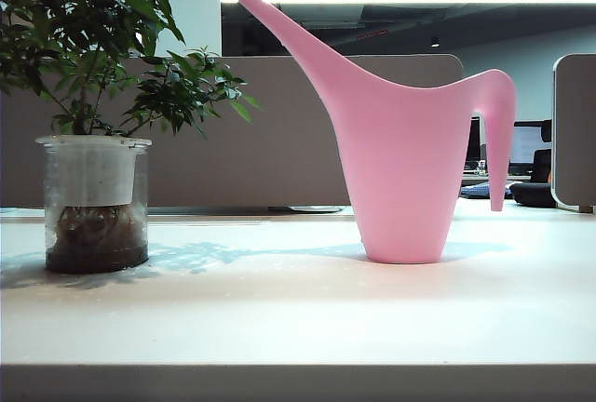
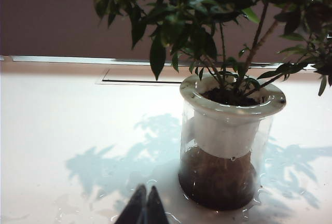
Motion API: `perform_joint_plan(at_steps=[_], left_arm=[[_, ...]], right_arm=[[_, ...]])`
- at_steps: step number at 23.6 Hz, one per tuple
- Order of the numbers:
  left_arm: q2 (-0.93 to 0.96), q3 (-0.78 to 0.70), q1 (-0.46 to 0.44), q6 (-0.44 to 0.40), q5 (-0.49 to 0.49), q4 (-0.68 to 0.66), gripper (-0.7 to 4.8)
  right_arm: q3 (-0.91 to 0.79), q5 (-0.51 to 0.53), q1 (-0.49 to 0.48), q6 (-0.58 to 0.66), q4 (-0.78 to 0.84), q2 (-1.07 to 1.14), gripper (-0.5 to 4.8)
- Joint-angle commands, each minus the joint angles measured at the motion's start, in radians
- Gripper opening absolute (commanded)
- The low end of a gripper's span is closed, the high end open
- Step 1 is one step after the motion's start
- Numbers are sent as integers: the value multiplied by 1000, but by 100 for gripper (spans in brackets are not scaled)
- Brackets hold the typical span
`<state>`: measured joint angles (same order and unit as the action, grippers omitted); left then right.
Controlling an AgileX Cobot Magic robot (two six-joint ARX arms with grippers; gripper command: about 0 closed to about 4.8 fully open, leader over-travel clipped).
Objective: Pick up the watering can from the table, water the potted plant, and put the can back.
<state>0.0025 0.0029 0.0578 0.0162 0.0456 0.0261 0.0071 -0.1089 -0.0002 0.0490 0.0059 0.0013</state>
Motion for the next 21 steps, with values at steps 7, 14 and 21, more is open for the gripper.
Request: perform_joint_plan(at_steps=[7,14,21], left_arm=[[0,3,0,-1,-1,13,-5],[0,3,0,-1,-1,13,-5],[0,3,0,-3,-2,31,-5]], right_arm=[[-6,5,-3,4,21,-2,-5],[-6,112,-3,3,23,-2,-5],[-6,111,-3,3,50,-2,-5]])
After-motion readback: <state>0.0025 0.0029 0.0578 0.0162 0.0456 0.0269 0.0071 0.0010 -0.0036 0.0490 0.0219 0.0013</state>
